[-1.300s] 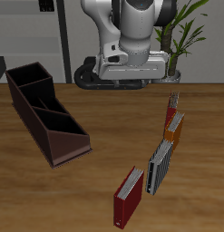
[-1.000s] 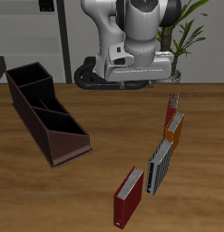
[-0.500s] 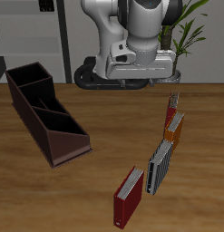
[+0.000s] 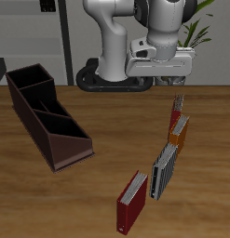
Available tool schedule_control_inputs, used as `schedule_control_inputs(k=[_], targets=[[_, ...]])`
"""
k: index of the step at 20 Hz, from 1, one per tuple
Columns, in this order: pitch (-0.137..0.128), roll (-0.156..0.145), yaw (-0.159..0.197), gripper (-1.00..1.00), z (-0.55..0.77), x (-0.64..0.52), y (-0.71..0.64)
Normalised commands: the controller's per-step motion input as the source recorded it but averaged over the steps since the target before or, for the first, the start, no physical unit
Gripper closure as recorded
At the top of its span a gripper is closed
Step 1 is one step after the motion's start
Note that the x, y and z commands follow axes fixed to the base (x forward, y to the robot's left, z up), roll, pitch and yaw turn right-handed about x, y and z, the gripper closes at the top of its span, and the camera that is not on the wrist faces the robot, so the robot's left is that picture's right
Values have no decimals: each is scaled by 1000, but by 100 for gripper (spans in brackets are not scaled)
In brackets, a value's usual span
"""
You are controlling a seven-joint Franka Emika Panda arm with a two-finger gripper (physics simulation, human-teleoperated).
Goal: Place the left red book into the right desk caddy's left compartment and place the striped book into the right desk caddy's right compartment
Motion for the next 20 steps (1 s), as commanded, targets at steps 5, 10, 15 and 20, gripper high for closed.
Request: schedule_control_inputs(k=[5,10,15,20], targets=[[-51,4,0,-100,-93,-103,230],[-1,33,-41,-100,-161,-54,262],[-40,0,3,-100,-100,-21,168],[-20,-7,-40,-100,-213,-46,239]])
